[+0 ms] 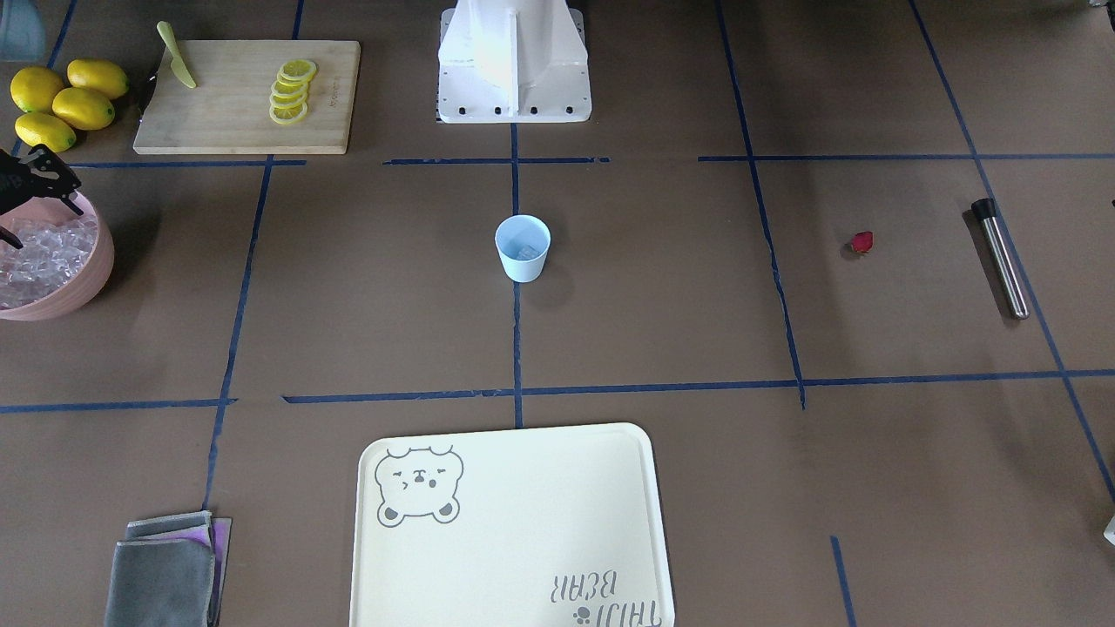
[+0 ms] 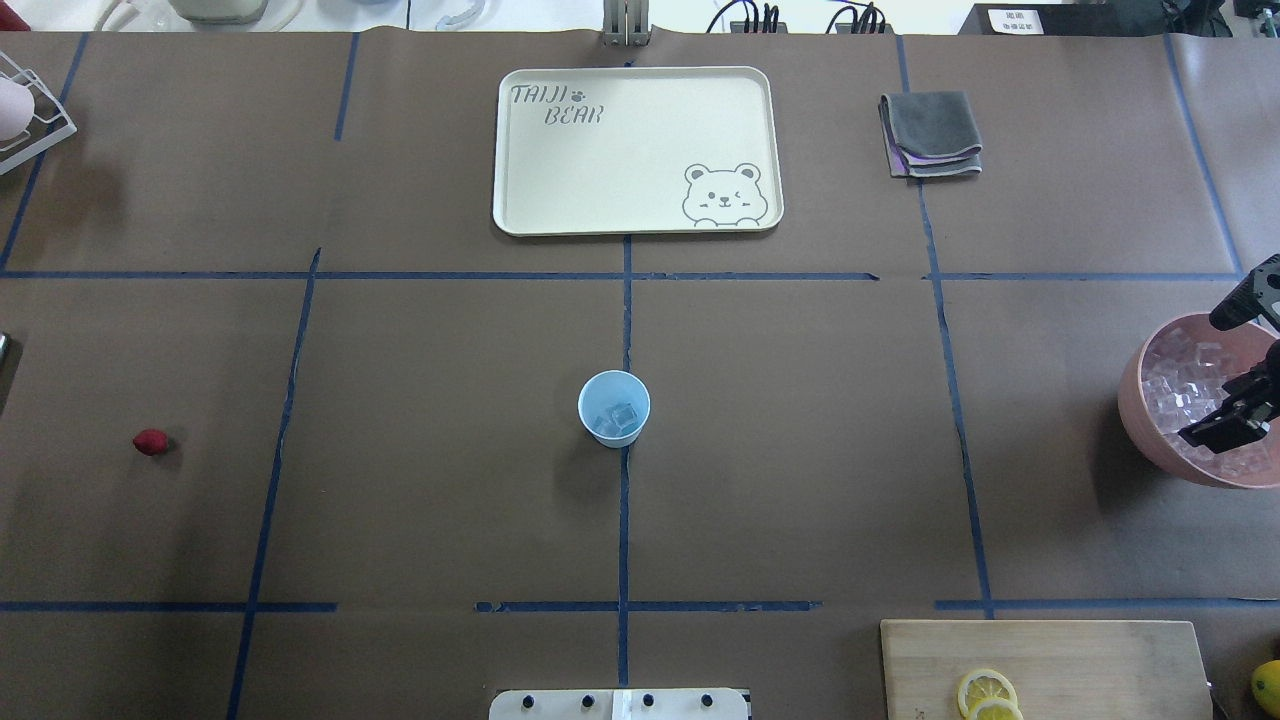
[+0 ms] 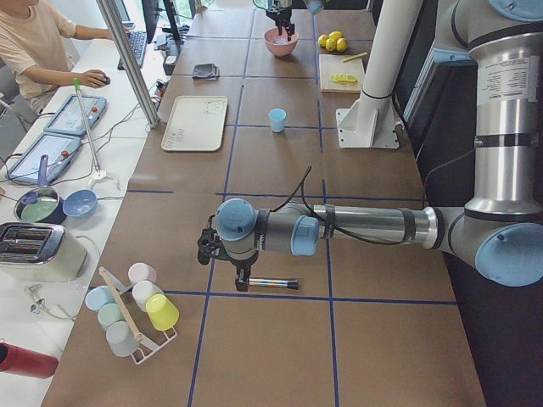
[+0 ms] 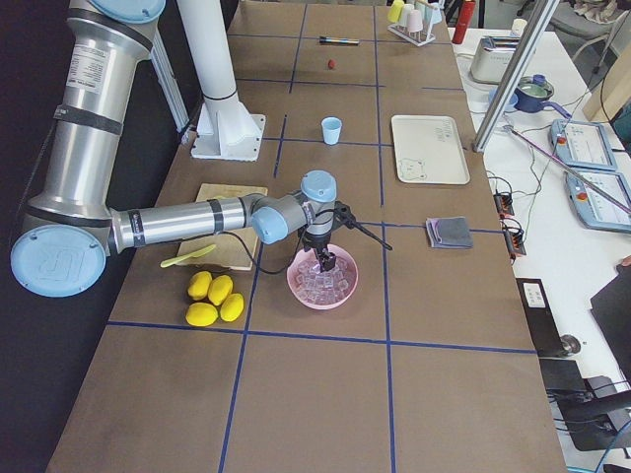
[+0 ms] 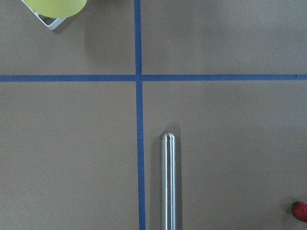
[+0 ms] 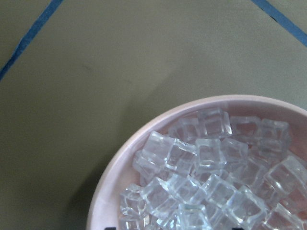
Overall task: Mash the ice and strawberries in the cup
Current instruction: 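Lower the right gripper into the bowl and grasp a third ice cube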
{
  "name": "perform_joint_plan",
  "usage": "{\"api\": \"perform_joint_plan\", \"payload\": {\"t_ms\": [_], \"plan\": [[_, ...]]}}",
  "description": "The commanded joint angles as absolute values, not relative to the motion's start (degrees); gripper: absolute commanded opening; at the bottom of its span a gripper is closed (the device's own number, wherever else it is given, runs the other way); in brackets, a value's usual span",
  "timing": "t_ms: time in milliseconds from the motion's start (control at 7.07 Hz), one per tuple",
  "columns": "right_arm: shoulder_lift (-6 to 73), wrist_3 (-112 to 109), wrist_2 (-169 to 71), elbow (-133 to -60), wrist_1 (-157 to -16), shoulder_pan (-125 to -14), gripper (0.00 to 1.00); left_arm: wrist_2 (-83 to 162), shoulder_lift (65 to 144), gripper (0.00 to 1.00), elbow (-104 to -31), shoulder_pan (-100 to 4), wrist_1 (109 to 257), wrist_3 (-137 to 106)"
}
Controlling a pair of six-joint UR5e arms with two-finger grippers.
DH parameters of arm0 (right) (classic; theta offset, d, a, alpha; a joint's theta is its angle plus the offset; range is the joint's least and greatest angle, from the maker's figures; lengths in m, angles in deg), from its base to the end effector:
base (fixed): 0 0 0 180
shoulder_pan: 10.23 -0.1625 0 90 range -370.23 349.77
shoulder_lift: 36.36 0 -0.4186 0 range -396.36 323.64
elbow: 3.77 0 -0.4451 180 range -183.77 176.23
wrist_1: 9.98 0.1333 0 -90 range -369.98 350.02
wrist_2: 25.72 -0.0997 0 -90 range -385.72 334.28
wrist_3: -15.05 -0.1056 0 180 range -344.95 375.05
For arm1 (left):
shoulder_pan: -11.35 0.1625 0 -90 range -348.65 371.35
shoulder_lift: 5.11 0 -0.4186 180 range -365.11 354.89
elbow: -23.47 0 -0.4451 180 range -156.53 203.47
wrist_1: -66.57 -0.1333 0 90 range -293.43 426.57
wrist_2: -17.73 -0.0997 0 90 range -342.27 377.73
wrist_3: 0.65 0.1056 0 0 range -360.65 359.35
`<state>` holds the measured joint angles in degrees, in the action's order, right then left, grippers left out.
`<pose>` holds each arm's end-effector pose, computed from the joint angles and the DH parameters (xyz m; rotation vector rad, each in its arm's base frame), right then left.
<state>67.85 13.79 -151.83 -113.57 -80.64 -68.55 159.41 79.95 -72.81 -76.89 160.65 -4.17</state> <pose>-0.1846 -0.4344 0.5603 0.2315 -0.7265 -0.6425 -0.0346 -0.5157 0.6249 0.0465 0.9043 0.0141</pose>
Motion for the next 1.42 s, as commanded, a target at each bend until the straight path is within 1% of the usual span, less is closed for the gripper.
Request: {"api": "perform_joint_plan", "payload": {"t_ms": [0, 283, 566, 708, 849, 991, 1132, 1274], "plan": [[67.61, 13.73, -151.84, -112.32, -80.64, -68.59, 0.85, 159.41, 79.88, 1.0, -73.12, -76.89, 160.61, -4.17], [67.35, 13.12, -151.75, -111.88, -80.64, -68.5, 0.84, 159.41, 79.88, 1.0, -73.04, -76.89, 160.61, -4.17], [65.78, 13.12, -151.66, -109.78, -80.64, -68.41, 0.83, 159.41, 79.88, 1.0, -73.04, -76.89, 160.61, -4.17], [65.42, 13.12, -151.66, -109.68, -80.64, -68.5, 0.79, 159.41, 79.88, 1.0, -73.04, -76.89, 160.61, -4.17], [65.76, 13.03, -151.75, -109.86, -80.64, -68.59, 0.61, 159.41, 79.88, 1.0, -73.04, -76.89, 160.61, -4.17], [65.94, 12.94, -151.75, -109.86, -80.64, -68.59, 0.23, 159.41, 79.88, 1.0, -73.04, -76.89, 160.61, -4.17], [66.2, 13.03, -151.75, -109.86, -80.64, -68.67, 0.0, 159.5, 79.88, 1.0, -73.04, -76.89, 160.61, -4.17], [66.29, 12.94, -151.92, -110.21, -80.64, -68.85, 0.0, 160.55, 79.88, 1.0, -73.04, -76.89, 160.61, -4.17]]}}
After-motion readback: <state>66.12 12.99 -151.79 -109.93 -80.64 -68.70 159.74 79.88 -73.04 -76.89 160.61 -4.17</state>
